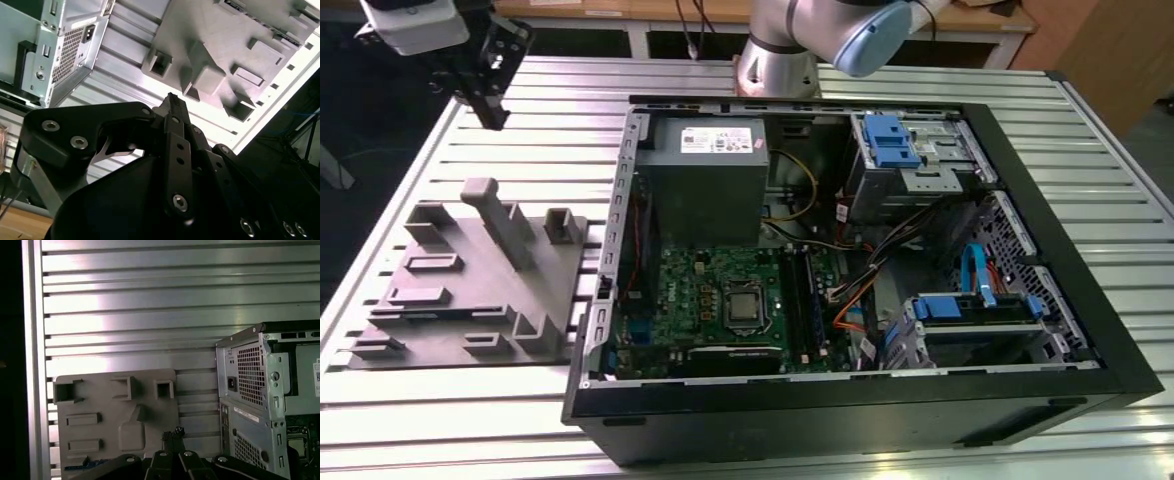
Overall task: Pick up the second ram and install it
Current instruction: 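Reach for the second ram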
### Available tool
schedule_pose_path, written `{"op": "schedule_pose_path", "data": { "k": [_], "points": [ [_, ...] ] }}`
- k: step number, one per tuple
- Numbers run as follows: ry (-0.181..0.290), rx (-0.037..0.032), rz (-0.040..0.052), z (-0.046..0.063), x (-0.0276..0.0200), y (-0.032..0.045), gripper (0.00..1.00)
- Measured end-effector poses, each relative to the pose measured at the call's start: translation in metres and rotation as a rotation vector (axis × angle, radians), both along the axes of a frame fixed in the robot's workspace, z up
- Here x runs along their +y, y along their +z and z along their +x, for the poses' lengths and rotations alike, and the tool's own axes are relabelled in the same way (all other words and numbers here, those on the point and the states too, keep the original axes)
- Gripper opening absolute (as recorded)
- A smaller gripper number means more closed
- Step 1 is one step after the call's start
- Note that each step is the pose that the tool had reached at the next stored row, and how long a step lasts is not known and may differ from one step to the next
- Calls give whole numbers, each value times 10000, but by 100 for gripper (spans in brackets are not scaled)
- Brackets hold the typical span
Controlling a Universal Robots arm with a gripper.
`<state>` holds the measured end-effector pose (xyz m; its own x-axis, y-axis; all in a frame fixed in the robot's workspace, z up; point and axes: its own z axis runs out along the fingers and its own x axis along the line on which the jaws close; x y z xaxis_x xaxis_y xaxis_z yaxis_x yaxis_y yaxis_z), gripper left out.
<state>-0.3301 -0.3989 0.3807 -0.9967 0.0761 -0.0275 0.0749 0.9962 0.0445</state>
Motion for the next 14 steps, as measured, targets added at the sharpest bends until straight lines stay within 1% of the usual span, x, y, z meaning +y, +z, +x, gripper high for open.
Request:
{"op": "schedule_pose_path", "data": {
  "k": [5,10,14],
  "points": [
    [-1,0,0,-127,0,-4,10],
    [-1,0,0,-204,-4,-20,10],
    [0,1,0,-253,-24,-51,10]
  ]
}}
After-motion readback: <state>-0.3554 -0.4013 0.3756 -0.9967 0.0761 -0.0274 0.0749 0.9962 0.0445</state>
